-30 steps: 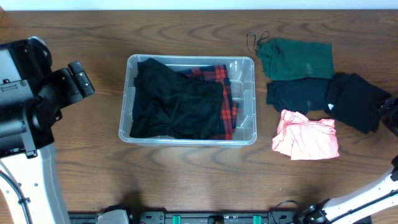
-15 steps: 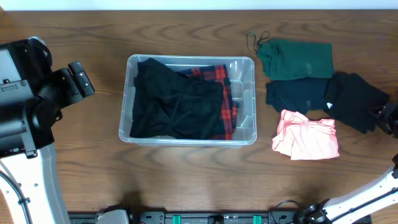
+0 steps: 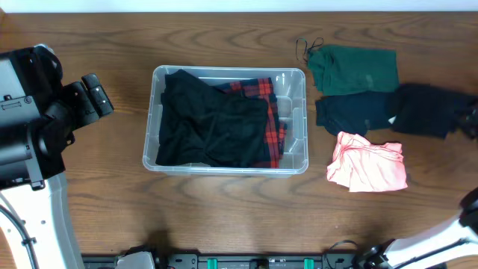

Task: Pack container
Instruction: 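Grasp the black garment on the right with the right gripper, then carry the black garment into the container and release it, then move the right gripper to the green garment and grasp it, then lift the green garment and lower it into the container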

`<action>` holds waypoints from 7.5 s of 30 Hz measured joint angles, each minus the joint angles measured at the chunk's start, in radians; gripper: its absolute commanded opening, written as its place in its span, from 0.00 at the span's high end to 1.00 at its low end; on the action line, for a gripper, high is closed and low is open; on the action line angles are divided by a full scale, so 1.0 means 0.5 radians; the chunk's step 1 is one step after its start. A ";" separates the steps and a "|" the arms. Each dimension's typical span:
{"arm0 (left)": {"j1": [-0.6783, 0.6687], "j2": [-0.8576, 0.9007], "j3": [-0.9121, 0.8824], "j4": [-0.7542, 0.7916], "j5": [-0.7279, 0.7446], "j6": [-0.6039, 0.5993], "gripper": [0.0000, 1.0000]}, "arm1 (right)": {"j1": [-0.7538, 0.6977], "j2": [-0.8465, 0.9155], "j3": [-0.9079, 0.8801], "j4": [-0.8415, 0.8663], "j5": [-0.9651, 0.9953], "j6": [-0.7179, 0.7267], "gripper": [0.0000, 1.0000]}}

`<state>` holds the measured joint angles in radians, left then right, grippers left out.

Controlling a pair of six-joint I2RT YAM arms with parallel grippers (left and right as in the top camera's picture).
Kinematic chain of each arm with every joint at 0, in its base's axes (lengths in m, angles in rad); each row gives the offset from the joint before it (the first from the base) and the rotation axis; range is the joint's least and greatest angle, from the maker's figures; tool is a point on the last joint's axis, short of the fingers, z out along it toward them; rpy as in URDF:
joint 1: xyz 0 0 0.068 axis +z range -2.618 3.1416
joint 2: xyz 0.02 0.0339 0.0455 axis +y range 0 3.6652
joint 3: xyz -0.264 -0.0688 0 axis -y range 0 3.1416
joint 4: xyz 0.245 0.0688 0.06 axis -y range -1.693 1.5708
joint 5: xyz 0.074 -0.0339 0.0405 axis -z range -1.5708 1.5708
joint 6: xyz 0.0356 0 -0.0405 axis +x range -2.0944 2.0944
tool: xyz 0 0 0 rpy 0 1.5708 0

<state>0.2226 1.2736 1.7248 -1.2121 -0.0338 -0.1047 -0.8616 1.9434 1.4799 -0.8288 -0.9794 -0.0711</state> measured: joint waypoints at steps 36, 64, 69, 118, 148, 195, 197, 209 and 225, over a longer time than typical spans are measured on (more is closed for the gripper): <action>0.000 0.000 0.000 0.000 0.000 -0.001 0.02 | 2.376 -0.203 0.017 0.125 0.610 0.937 0.99; 0.000 0.000 0.000 0.000 0.000 -0.001 0.02 | 2.348 -0.546 0.018 0.053 1.314 0.541 0.71; 0.000 0.000 0.000 0.000 0.000 0.000 0.02 | 2.348 -0.716 0.019 0.079 1.386 0.537 0.73; 0.000 0.000 0.000 0.000 0.000 0.000 0.02 | 0.805 0.429 0.018 0.986 0.773 1.130 0.13; 0.000 0.000 0.000 0.000 0.000 -0.001 0.02 | 0.897 0.560 0.034 1.041 0.885 1.102 0.67; 0.000 0.000 0.000 0.000 0.000 -0.001 0.02 | 2.497 -0.520 0.002 2.296 -0.074 2.058 0.99; 0.000 0.000 0.000 0.000 0.000 -0.001 0.02 | 2.618 -0.492 0.002 2.304 0.001 2.073 0.99; 0.000 0.000 0.000 0.000 0.000 -0.001 0.02 | 2.769 -0.099 -0.004 1.592 0.273 1.769 0.99; 0.000 0.000 0.000 -0.001 0.000 0.000 0.02 | 2.711 -0.093 -0.006 2.013 -0.108 1.585 0.99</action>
<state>0.2226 1.2736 1.7248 -1.2125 -0.0338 -0.1047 0.4938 1.8969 1.4769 0.1780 -1.0332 0.7212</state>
